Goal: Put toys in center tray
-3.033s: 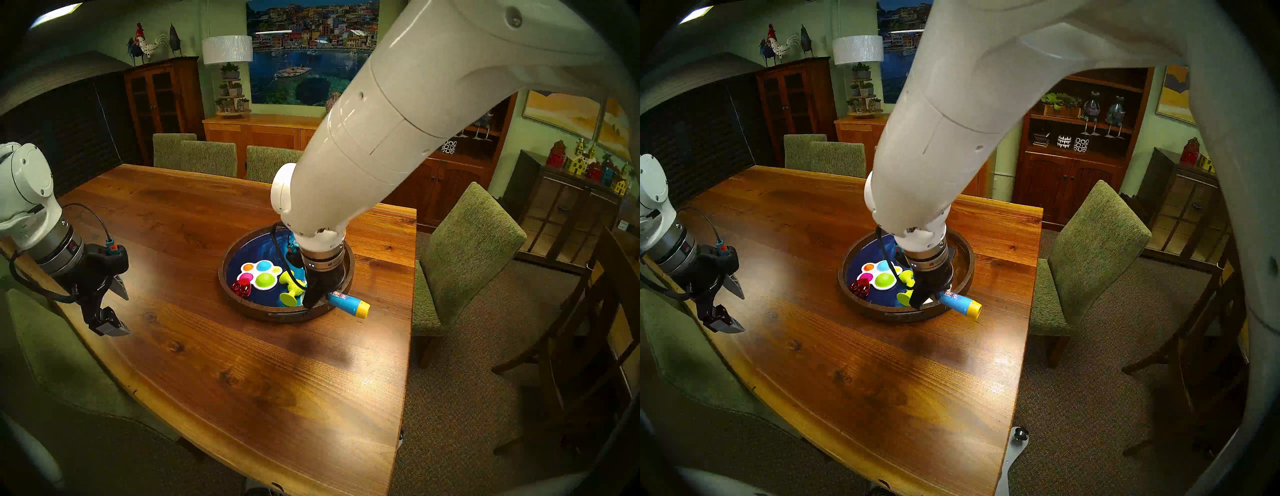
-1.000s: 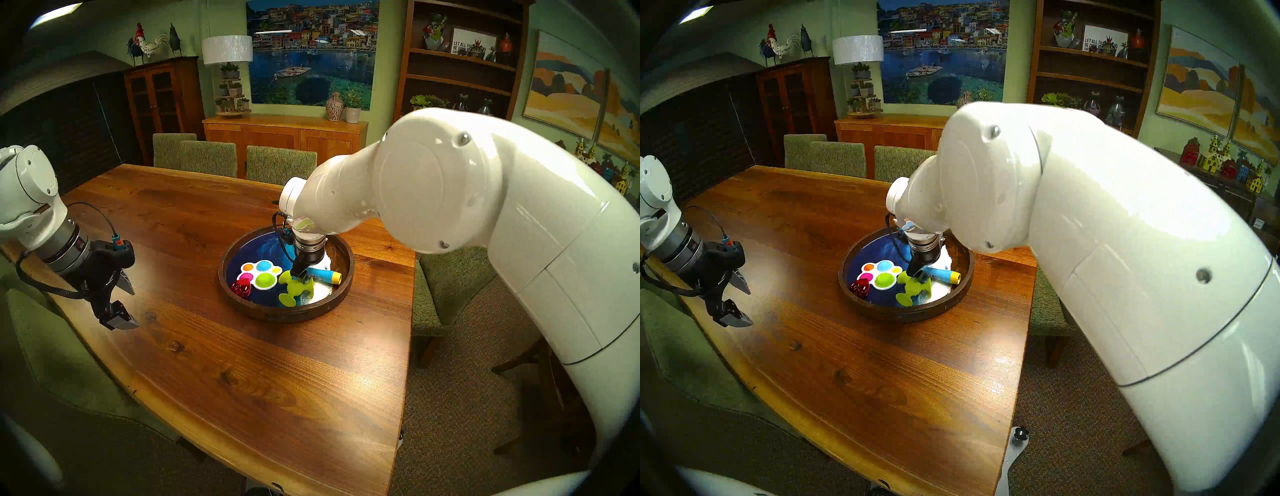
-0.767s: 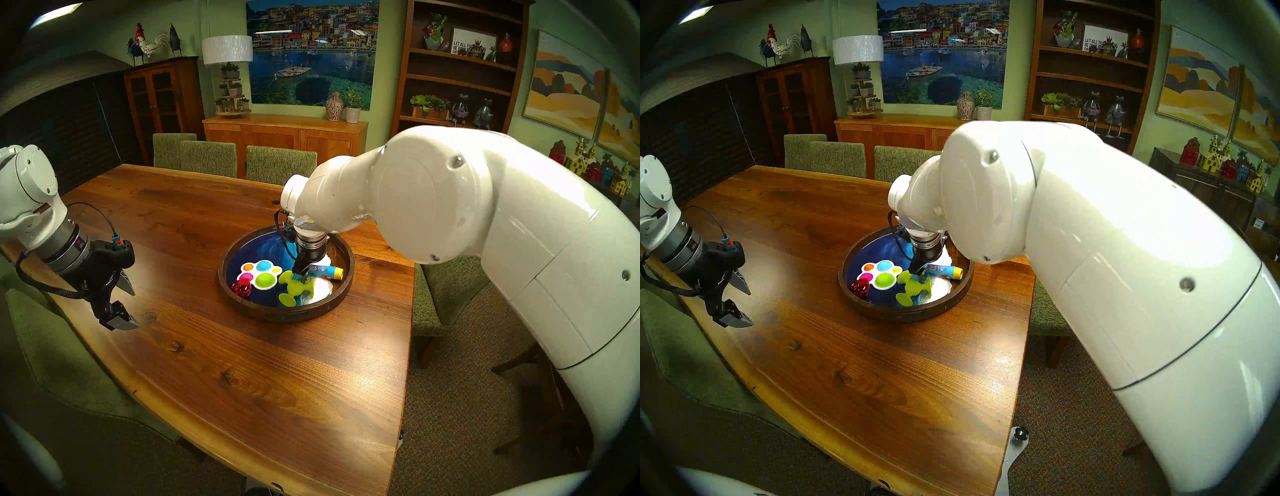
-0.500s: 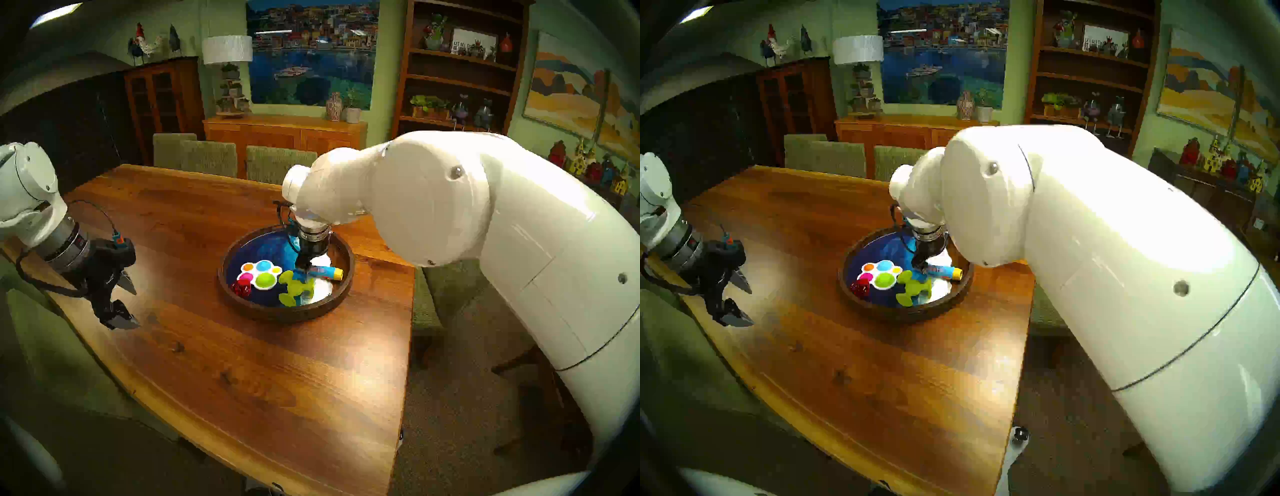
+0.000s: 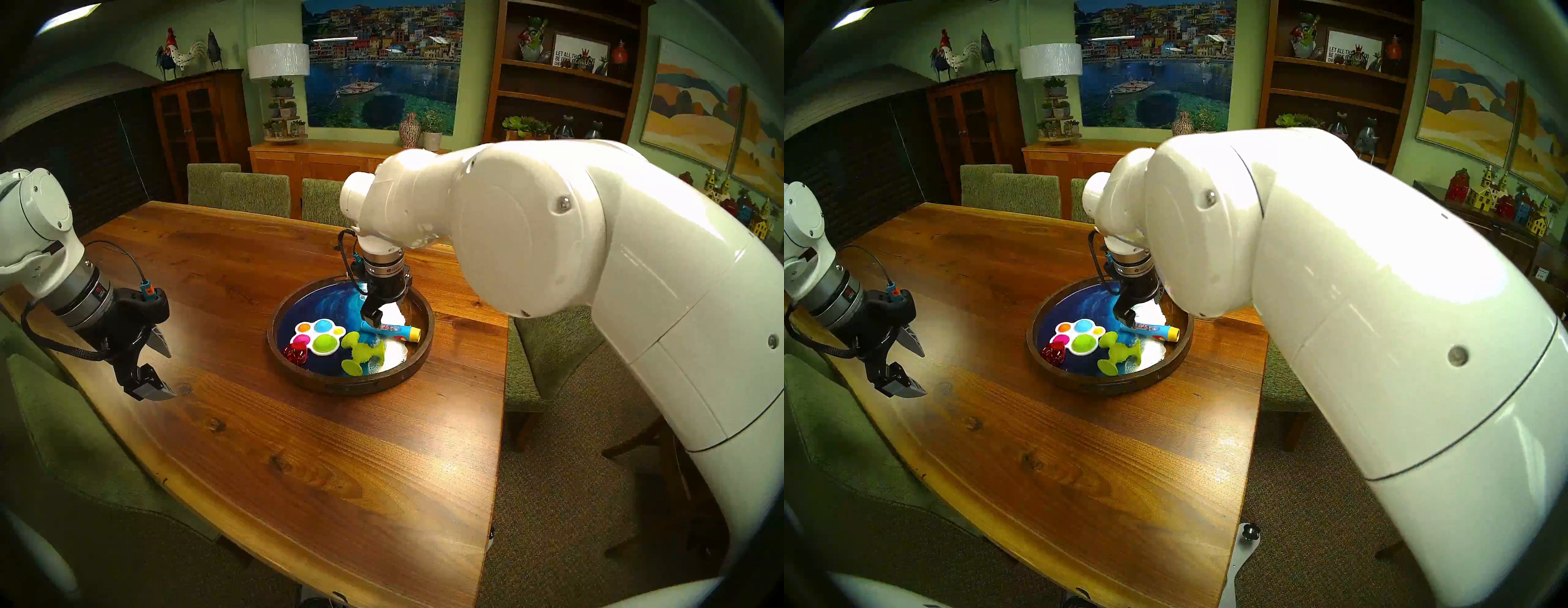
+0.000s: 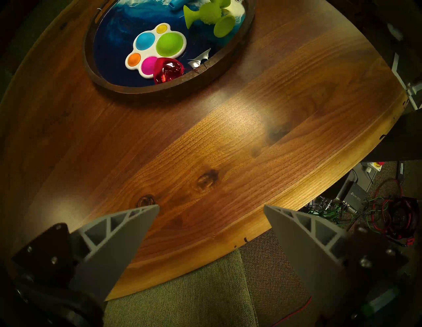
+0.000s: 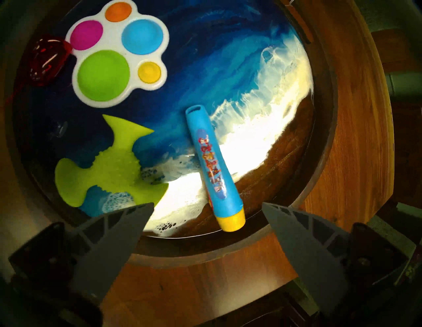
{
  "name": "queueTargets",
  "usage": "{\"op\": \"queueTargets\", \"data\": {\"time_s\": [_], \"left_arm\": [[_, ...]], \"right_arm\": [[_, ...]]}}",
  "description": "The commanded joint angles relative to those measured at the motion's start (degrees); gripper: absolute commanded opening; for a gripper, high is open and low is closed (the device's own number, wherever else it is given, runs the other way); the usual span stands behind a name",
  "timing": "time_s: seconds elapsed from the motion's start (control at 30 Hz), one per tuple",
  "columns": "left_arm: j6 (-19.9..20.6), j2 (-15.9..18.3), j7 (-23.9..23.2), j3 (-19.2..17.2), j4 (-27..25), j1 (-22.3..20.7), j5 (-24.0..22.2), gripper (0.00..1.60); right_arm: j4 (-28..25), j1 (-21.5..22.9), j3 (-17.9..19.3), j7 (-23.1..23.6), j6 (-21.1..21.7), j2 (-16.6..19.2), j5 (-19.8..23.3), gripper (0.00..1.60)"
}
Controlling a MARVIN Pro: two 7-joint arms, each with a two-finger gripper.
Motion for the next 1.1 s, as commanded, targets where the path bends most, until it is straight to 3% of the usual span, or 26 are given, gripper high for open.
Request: {"op": "queueTargets", "data": {"time_s": [0.0, 0.43, 0.53, 0.73, 0.8, 1.07], "left_arm": [[0.2, 0.24, 0.48, -1.58, -0.1, 0.13, 0.28, 1.6], [1.18, 1.23, 1.77, -2.96, 0.0, 1.45, 1.62, 1.6], [1.48, 1.3, 1.87, -3.15, -0.06, 1.59, 1.73, 1.6], [2.69, 1.32, 1.74, -3.98, -0.32, 2.25, 2.04, 1.6], [2.79, 1.34, 1.74, -4.06, -0.32, 2.32, 2.07, 1.6], [3.79, 1.55, 1.69, -4.94, -0.29, 2.99, 2.25, 1.6]], "right_arm": [[3.05, 6.19, -0.38, 3.35, 3.86, -0.16, -1.17, 1.6], [-1.99, 12.17, -1.99, 12.66, 3.86, -0.16, -3.86, 1.6], [-1.89, 11.84, -2.35, 12.95, 3.86, -0.16, -4.28, 1.6], [-7.74, 15.9, -1.91, 11.0, 3.86, -0.16, -3.88, 1.6], [-6.14, 14.36, -2.14, 11.1, 3.86, -0.16, -4.13, 1.6], [-12.35, 18.95, -1.02, 10.54, 3.86, -0.16, -3.57, 1.6]]}}
